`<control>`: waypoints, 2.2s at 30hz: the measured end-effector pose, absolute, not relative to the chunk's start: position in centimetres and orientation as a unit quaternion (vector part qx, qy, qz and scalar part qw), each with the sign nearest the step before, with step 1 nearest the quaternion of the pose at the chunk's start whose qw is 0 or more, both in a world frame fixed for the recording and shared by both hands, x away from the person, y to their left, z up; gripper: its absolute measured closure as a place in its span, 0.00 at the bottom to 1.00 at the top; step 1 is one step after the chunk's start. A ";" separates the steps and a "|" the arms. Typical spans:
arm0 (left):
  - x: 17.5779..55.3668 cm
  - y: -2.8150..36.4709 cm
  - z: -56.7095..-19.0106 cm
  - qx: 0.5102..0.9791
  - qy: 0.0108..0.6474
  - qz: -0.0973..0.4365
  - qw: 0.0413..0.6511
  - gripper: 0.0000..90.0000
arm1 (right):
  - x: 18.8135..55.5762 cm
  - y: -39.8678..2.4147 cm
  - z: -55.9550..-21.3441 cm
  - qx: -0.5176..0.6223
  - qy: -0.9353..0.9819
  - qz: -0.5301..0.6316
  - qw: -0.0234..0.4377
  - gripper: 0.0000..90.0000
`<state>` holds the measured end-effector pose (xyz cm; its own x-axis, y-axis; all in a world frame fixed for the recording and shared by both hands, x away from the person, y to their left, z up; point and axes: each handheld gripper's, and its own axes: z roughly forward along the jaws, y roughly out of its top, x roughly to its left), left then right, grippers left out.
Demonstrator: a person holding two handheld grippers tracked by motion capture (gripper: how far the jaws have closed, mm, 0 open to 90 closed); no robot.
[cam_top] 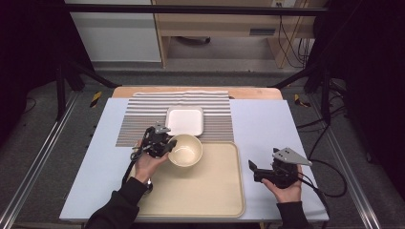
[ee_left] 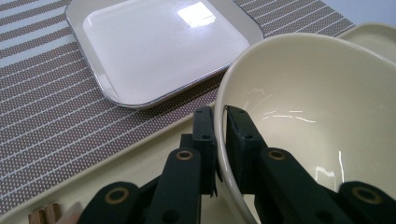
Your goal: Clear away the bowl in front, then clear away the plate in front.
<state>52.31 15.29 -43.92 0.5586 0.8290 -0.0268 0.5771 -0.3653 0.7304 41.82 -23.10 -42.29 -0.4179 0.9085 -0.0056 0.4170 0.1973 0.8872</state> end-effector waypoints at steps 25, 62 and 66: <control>51.4 16.5 -42.3 0.799 0.404 0.201 0.396 0.68 | 41.8 -23.1 -42.3 0.463 0.719 0.436 0.281 0.03; 54.4 19.7 -36.7 0.757 0.398 0.246 0.455 0.37 | 41.7 -23.5 -41.8 0.462 0.712 0.444 0.289 0.03; 55.5 19.5 -36.5 0.758 0.399 0.251 0.450 0.37 | 41.7 -23.6 -41.7 0.462 0.711 0.445 0.288 0.03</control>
<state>55.46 19.52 -36.48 0.5547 0.8318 0.0211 0.3797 -0.2756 0.8831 41.68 -23.56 -41.71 -0.4071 0.9134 0.0021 0.4020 0.1771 0.8983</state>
